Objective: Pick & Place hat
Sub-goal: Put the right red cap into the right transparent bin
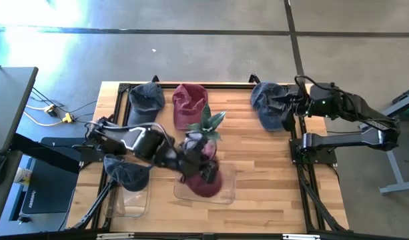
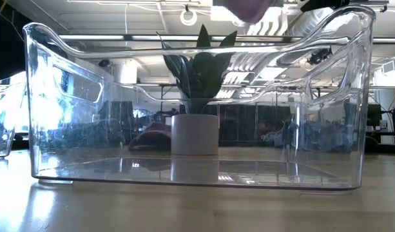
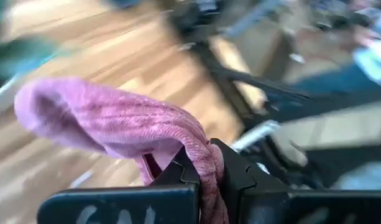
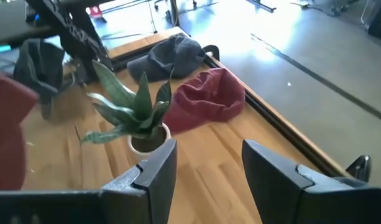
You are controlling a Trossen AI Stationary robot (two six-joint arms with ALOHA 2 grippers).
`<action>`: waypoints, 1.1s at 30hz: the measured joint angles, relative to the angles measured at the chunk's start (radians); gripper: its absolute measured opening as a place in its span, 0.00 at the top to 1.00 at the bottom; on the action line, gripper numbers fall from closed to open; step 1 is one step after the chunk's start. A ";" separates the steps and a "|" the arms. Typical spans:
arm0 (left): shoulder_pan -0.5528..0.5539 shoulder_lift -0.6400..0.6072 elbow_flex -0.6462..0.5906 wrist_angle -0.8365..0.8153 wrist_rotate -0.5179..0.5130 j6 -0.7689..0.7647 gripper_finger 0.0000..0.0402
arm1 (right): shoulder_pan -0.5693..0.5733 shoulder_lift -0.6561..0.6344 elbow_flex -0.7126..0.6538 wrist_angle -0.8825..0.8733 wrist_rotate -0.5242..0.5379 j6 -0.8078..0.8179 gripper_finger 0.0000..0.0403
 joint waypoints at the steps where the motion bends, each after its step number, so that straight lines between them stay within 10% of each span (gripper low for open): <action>1: -0.012 0.000 -0.018 -0.027 -0.025 -0.069 0.98 | 0.000 0.001 0.000 -0.003 0.000 -0.016 0.56; 19: -0.079 0.001 -0.368 -0.072 -0.136 -0.631 0.98 | 0.000 0.009 0.000 0.001 0.004 -0.126 0.56; 33: -0.105 0.001 -0.371 -0.360 0.032 -0.794 0.98 | 0.000 0.016 0.000 0.003 0.003 -0.127 0.56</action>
